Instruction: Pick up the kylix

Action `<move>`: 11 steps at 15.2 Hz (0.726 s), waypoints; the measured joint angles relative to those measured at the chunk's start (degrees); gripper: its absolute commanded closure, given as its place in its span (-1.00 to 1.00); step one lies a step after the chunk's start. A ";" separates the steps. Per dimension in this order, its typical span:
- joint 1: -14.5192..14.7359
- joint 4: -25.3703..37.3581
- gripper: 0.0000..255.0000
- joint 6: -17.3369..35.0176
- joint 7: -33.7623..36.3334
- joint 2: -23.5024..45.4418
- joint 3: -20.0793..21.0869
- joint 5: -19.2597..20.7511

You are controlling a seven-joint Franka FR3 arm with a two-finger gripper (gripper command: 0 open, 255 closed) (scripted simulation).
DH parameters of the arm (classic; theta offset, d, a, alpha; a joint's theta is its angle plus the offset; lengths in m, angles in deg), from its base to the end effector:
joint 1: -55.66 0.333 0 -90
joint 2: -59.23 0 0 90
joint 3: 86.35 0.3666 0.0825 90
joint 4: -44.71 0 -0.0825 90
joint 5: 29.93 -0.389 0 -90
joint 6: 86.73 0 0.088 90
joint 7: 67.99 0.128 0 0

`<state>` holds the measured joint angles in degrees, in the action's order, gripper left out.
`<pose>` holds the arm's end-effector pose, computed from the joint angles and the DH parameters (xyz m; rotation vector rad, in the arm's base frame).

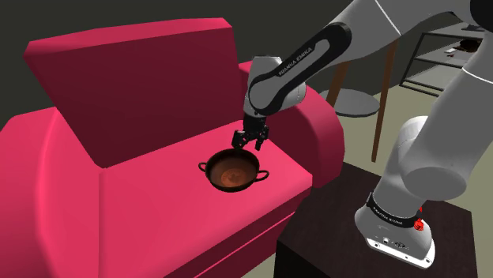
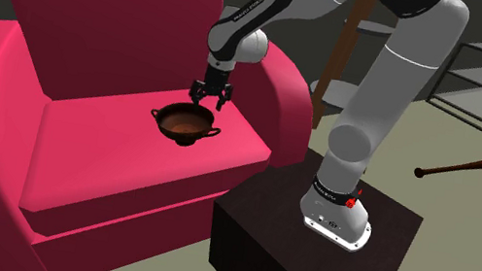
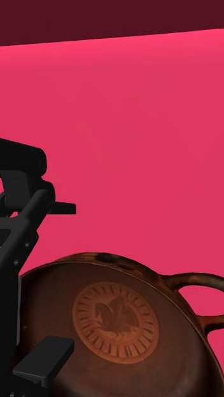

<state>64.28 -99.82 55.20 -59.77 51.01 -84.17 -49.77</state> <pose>0.4494 0.0891 0.3649 -2.8893 0.3166 -0.0871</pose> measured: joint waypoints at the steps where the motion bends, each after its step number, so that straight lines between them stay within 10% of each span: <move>1: 0.08 -0.16 -1.00 0.76 -0.36 0.63 -0.01 -0.32; 3: 0.29 -0.62 -1.00 2.18 -0.85 1.60 0.07 -0.93; 4: 0.30 -0.69 1.00 2.52 -1.07 1.89 0.05 -1.08; 11: 0.29 -0.66 1.00 2.85 -1.28 2.20 0.00 -1.21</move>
<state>64.57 -100.48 58.05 -61.05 53.22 -84.18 -50.99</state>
